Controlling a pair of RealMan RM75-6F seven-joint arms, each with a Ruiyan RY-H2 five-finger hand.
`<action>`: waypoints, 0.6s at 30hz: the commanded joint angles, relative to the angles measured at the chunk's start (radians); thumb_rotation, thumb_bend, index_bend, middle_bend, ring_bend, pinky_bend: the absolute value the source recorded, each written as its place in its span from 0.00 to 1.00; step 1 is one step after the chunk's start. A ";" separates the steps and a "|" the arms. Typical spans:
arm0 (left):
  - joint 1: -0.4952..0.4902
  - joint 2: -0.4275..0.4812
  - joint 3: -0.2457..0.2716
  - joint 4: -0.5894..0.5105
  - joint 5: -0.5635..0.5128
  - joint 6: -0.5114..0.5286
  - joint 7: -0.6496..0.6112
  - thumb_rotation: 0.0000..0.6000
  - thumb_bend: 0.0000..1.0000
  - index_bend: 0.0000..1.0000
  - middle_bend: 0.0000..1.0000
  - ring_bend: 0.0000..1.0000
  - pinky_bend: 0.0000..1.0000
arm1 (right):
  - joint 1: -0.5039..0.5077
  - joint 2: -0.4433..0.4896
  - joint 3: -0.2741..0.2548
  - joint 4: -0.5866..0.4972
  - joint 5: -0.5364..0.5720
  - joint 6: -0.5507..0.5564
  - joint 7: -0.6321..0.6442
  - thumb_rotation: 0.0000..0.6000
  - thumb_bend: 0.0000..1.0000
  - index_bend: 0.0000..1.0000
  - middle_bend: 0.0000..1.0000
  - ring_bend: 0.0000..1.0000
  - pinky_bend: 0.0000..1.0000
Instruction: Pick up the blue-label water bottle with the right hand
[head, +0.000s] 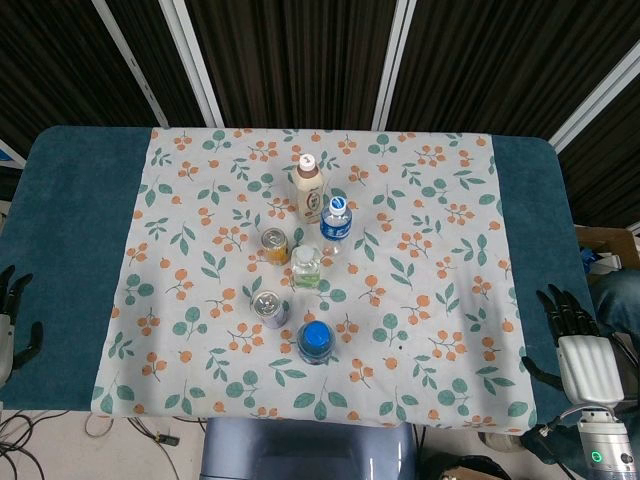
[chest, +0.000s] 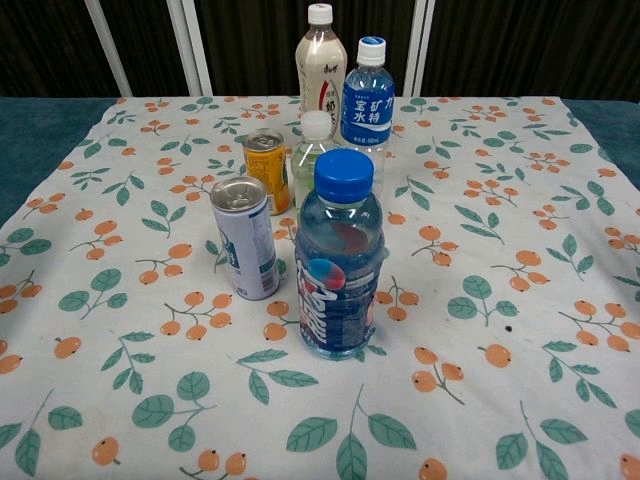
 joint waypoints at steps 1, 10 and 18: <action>0.000 0.000 0.000 0.000 0.000 -0.001 0.000 1.00 0.47 0.11 0.00 0.04 0.00 | -0.001 -0.001 0.000 0.002 0.000 0.001 0.000 1.00 0.23 0.01 0.01 0.00 0.19; -0.002 -0.002 0.001 0.001 -0.002 -0.003 0.007 1.00 0.47 0.11 0.00 0.04 0.00 | 0.000 0.001 0.002 0.001 0.008 -0.006 0.000 1.00 0.23 0.01 0.01 0.00 0.19; 0.001 -0.001 0.001 0.001 0.000 0.000 0.006 1.00 0.47 0.11 0.00 0.04 0.00 | -0.001 0.006 0.000 -0.005 0.008 -0.007 0.007 1.00 0.23 0.01 0.01 0.00 0.19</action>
